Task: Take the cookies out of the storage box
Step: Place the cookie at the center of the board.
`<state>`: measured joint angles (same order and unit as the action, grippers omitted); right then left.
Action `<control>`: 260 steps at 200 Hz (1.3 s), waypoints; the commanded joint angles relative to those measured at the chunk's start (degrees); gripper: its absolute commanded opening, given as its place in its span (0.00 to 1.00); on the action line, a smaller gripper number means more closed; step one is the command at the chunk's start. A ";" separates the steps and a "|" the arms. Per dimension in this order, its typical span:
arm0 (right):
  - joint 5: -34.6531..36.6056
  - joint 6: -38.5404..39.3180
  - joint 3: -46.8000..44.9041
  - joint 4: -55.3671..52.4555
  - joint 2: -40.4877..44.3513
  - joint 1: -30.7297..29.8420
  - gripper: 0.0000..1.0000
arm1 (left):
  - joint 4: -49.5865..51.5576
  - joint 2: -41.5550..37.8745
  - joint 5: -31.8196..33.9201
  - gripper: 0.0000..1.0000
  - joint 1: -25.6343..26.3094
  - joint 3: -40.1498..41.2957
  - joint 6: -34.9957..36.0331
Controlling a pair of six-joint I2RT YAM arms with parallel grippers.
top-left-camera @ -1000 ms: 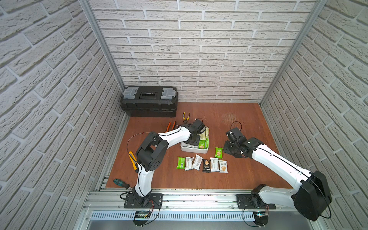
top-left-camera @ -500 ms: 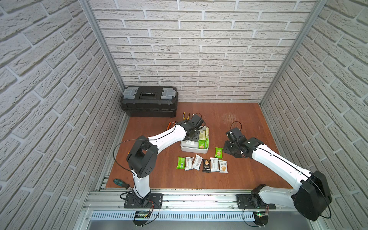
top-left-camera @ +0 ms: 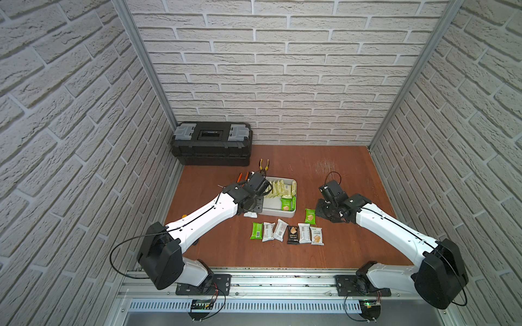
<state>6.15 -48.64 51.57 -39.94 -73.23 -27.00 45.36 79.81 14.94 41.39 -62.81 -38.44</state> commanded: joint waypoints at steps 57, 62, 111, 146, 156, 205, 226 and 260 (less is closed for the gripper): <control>-2.79 1.88 2.57 1.85 -2.43 0.29 0.39 | -5.67 -5.29 -4.70 0.42 -1.54 17.17 -4.88; -2.80 1.99 2.57 1.73 -2.29 0.29 0.39 | -7.26 -4.69 -5.58 0.42 -1.65 17.82 -4.69; -2.20 2.19 2.57 0.63 -1.41 0.28 0.38 | -14.25 0.78 -7.39 0.42 -1.74 19.78 -2.31; -2.12 2.15 3.49 0.59 -1.96 0.29 0.38 | -15.47 3.02 -7.20 0.49 -1.96 20.38 -1.88; -1.86 2.15 3.77 0.44 -2.02 0.31 0.38 | -15.13 3.24 -6.65 0.52 -2.22 20.56 -2.32; -1.73 2.31 5.15 0.00 -2.45 0.29 0.38 | -13.37 -1.10 -4.48 0.61 -3.42 20.08 -2.77; -2.94 2.65 6.27 0.54 -3.03 0.16 0.39 | -12.02 -6.09 -1.31 0.63 -3.43 18.09 -3.43; -3.91 3.42 10.37 0.84 -5.78 -1.37 0.39 | -13.56 -12.51 2.16 0.63 -4.40 15.75 -7.87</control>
<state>2.92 -46.26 58.46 -39.75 -77.10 -27.31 32.75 70.98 12.93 38.06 -44.88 -42.59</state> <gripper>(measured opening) 0.388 0.638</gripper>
